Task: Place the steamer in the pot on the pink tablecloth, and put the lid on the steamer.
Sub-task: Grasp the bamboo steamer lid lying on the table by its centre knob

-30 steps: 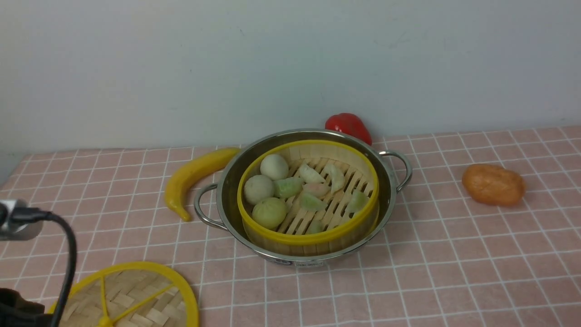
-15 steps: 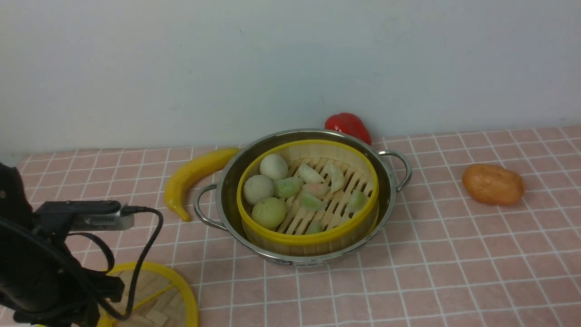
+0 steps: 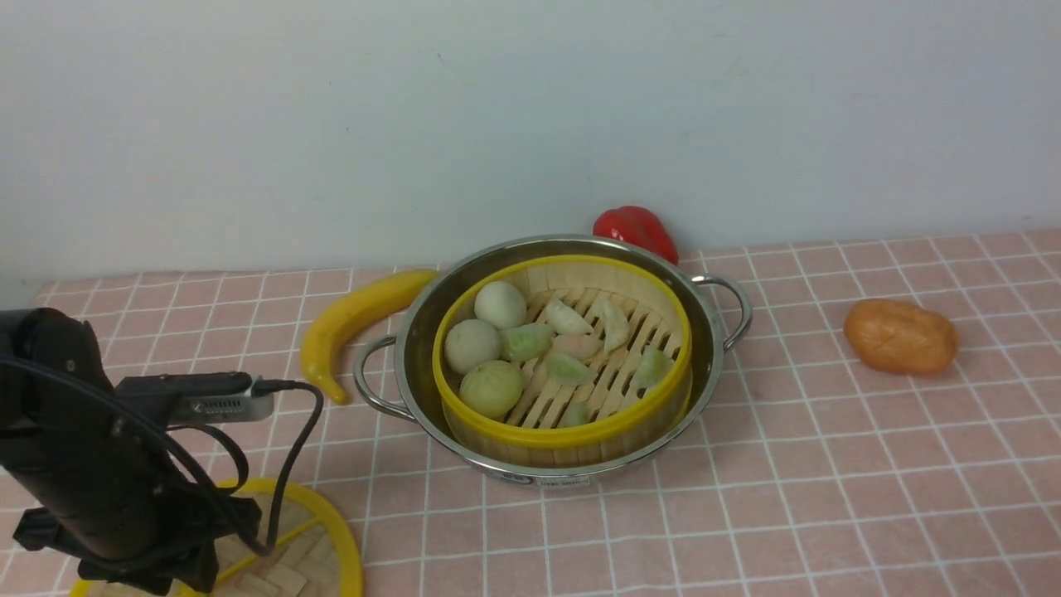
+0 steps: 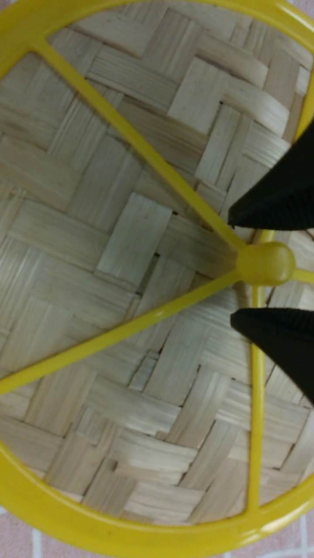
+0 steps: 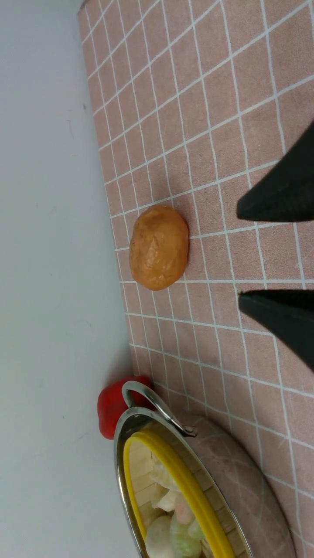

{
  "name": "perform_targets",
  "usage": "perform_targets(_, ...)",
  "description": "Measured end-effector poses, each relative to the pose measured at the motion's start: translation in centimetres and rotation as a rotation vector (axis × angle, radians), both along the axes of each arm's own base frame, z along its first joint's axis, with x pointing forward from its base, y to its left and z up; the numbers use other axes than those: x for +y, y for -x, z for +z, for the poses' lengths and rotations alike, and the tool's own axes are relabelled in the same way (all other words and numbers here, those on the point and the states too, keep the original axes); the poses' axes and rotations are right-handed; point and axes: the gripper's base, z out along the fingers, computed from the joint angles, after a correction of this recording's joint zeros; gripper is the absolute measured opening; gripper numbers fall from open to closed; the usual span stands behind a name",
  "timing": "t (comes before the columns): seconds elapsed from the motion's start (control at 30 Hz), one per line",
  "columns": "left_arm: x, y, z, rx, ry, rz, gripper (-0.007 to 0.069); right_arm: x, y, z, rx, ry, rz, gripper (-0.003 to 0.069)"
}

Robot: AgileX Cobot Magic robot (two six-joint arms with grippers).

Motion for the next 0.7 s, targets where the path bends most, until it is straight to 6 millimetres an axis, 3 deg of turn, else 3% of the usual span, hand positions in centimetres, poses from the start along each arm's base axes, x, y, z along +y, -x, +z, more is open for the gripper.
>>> perform_targets(0.33,0.0,0.1,-1.0,0.081,0.003,-0.008,0.0123,0.0,0.0,0.0,-0.001,-0.001,0.0,0.024)
perform_targets(0.53,0.0,0.0,-0.8,0.082,0.003,-0.064,0.0123,0.0,0.0,0.0,-0.001,-0.001,0.0,0.024)
perform_targets(0.67,0.1,-0.5,0.2,0.067,-0.002,-0.099,0.0123,0.0,0.0,0.0,-0.001,-0.001,0.0,0.024)
perform_targets(0.7,0.1,-0.8,1.2,0.046,-0.011,-0.113,0.0123,0.0,0.0,0.0,-0.001,-0.001,0.0,0.024)
